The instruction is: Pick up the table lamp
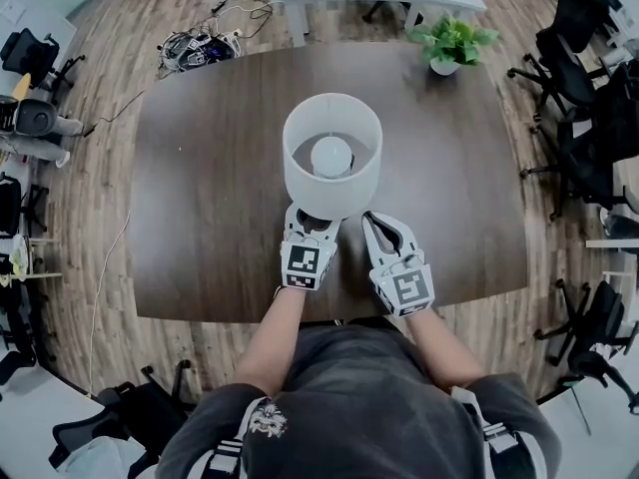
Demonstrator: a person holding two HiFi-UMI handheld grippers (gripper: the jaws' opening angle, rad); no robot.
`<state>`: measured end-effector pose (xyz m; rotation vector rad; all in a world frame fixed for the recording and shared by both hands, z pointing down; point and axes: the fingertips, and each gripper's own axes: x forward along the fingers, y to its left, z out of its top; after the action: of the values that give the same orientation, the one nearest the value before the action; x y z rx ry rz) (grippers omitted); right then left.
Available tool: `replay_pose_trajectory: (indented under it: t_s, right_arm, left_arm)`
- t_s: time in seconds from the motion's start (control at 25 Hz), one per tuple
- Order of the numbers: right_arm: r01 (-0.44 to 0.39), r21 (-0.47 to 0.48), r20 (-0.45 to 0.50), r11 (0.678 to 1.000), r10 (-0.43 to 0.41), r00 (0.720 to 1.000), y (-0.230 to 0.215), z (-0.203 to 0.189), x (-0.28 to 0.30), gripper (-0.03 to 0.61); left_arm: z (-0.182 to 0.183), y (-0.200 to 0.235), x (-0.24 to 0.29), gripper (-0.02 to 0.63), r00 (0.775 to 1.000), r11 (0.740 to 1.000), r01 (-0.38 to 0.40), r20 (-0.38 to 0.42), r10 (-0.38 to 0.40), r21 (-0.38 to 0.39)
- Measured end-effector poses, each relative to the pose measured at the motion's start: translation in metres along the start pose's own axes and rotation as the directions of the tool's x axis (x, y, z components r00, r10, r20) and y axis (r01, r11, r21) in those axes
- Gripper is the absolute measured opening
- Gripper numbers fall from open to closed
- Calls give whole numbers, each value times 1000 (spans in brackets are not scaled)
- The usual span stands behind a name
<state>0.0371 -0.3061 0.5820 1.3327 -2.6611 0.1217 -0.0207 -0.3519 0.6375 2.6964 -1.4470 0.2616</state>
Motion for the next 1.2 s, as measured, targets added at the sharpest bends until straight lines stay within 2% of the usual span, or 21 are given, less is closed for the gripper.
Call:
replay_pose_trajectory:
  t_s: [0.48, 0.64, 1.2]
  right_arm:
    - [15, 23, 19, 1000, -15, 1000, -15, 8, 1, 26]
    - [9, 18, 26, 1000, -9, 1000, -16, 11, 5, 26]
    - [3, 14, 12, 1000, -3, 1000, -20, 3, 6, 26]
  left_arm:
    - [-1, 5, 29, 226, 1000, 1000, -15, -4, 15, 19]
    - [-2, 8, 33, 126, 999, 999, -35, -19, 35, 16]
    - [-4, 9, 33, 120, 998, 998, -67, -3, 67, -19]
